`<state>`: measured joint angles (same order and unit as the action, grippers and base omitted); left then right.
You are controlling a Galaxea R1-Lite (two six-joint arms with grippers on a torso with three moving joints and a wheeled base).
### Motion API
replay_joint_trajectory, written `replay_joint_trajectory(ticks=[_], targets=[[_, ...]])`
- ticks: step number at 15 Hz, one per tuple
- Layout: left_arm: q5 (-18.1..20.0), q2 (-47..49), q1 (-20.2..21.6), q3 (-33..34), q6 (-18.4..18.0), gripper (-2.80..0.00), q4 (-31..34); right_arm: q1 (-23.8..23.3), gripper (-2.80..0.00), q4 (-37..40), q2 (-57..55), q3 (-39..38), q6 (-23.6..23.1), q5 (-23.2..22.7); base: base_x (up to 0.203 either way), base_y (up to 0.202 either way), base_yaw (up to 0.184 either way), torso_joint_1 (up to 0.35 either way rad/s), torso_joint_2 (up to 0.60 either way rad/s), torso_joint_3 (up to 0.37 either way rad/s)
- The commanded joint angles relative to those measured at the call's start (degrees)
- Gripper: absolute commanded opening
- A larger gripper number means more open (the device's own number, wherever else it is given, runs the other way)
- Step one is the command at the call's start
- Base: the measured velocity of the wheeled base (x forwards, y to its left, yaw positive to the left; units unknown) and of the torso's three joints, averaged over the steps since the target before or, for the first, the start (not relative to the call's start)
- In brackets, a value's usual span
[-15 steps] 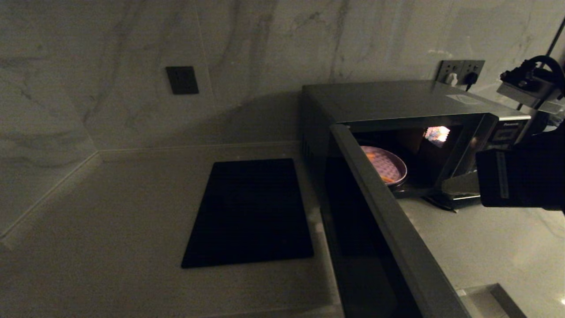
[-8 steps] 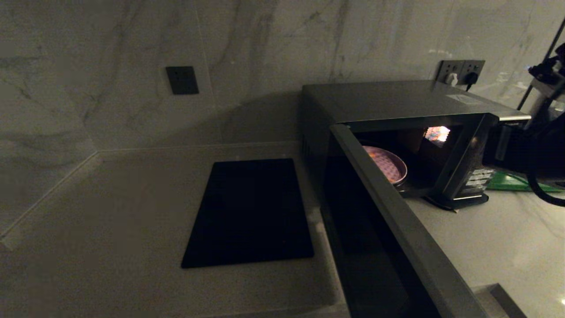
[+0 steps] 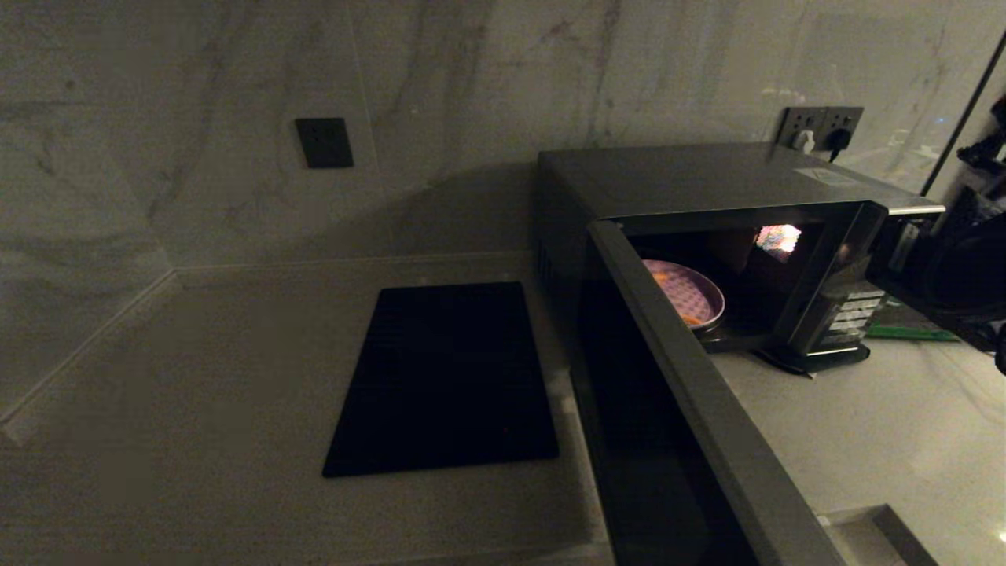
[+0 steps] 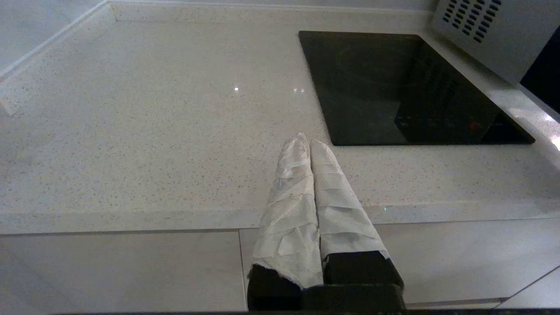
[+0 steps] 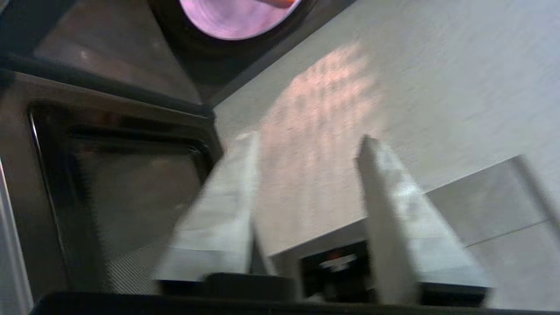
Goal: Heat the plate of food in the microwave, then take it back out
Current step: Open the microwave oven, then take the plate out of the microwave
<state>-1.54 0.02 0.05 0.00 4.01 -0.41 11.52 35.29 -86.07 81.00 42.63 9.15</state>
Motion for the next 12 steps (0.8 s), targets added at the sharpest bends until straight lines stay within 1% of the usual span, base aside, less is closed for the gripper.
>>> replay_joint_trajectory(ticks=[1, 5, 8, 10, 12], targets=[[-0.04, 0.06, 0.04, 0.00, 0.03, -2.80, -0.02, -0.12, 0.00, -1.29, -3.54, -0.13, 6.58, -0.05, 0.000, 0.000, 0.000, 0.000, 0.00, 0.000], [-0.04, 0.06, 0.04, 0.00, 0.03, -2.80, -0.02, -0.19, 0.00, -4.86, -7.73, -0.63, 10.11, -0.52, 0.000, 0.000, 0.000, 0.000, 0.00, 0.000], [-0.04, 0.06, 0.04, 0.00, 0.03, -2.80, -0.02, -0.19, 0.00, -7.51, -11.92, 1.33, 14.52, -0.34, 0.000, 0.000, 0.000, 0.000, 0.00, 0.000], [-0.04, 0.06, 0.04, 0.00, 0.03, -2.80, -0.02, -0.19, 0.00, -7.67, -15.30, 4.10, 19.48, 1.11, 0.000, 0.000, 0.000, 0.000, 0.00, 0.000], [-0.04, 0.06, 0.04, 0.00, 0.03, -2.80, -0.02, -0.19, 0.00, -7.66, -19.37, 5.98, 24.41, 4.27, 0.000, 0.000, 0.000, 0.000, 0.00, 0.000]])
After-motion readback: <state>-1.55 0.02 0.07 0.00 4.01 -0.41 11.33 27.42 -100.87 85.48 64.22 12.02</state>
